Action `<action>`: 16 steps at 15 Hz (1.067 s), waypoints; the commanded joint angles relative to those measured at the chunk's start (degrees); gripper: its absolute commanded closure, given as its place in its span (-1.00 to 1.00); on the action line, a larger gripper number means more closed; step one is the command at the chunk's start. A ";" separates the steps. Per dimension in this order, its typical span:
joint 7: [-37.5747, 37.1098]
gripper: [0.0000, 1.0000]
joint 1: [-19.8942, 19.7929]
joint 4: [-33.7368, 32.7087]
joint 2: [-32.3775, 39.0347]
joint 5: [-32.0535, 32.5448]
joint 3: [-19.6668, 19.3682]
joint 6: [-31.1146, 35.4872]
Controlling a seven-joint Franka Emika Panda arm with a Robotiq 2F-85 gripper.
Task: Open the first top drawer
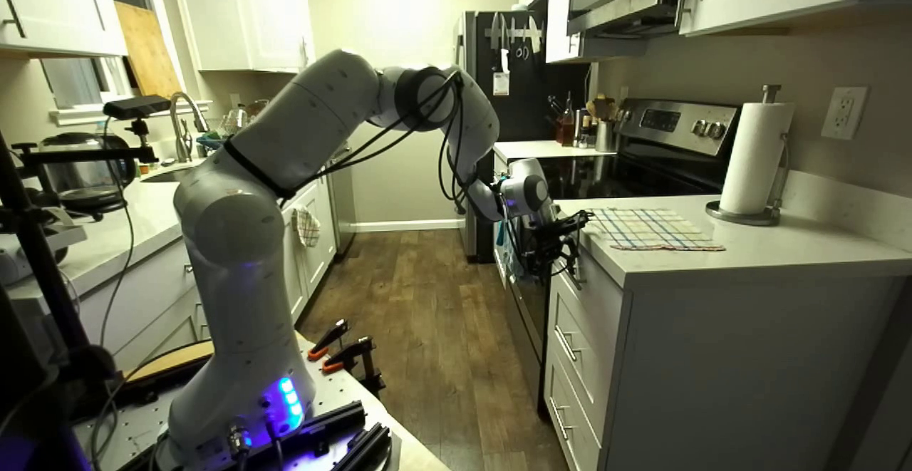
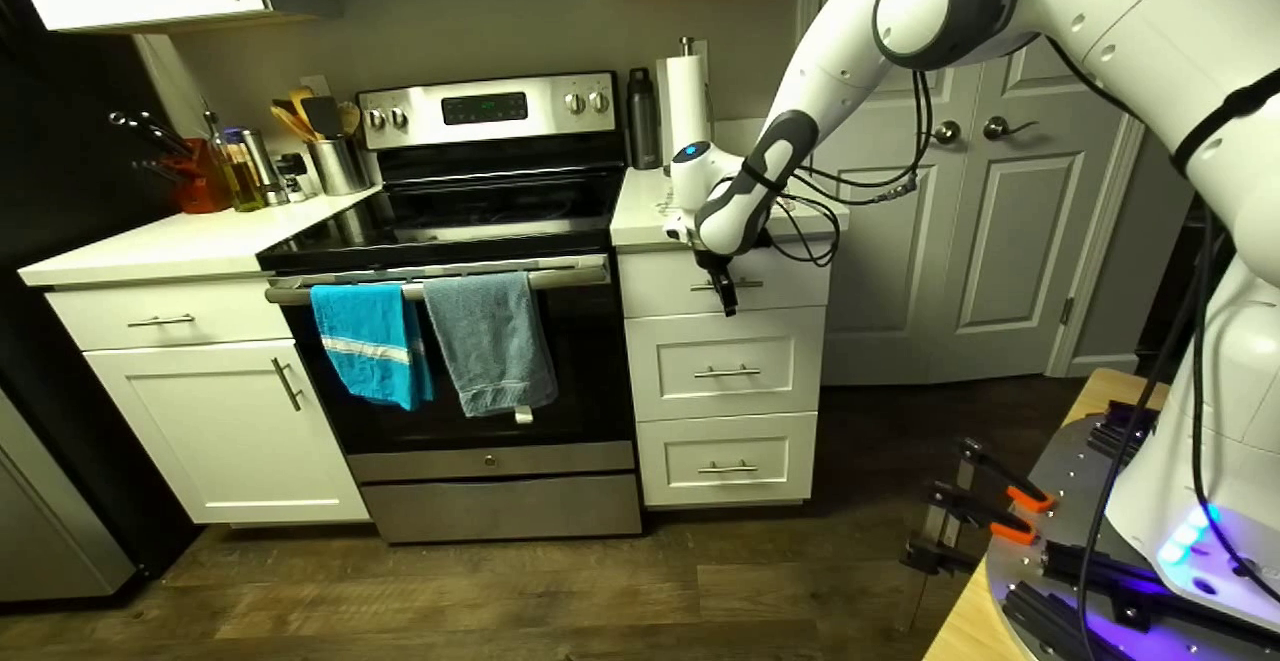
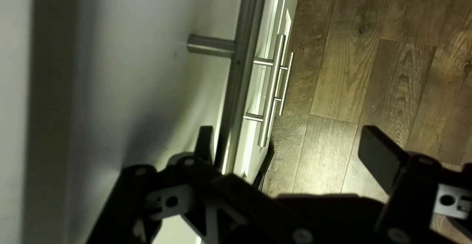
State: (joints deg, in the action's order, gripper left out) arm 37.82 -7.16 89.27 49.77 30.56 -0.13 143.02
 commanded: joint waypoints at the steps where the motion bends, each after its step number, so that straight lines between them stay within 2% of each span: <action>1: 4.41 -1.00 -0.25 -2.33 0.79 -3.14 0.44 -3.21; 5: 5.45 -1.00 -0.12 -3.35 1.13 -5.03 1.75 -7.43; 10: 6.78 -1.00 1.37 -3.94 2.27 -4.48 2.29 -11.48; 16: 4.00 -1.00 5.10 -0.23 1.67 0.34 0.02 -8.88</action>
State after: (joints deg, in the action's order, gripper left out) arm 38.49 -4.72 84.81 51.60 30.83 -0.94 135.20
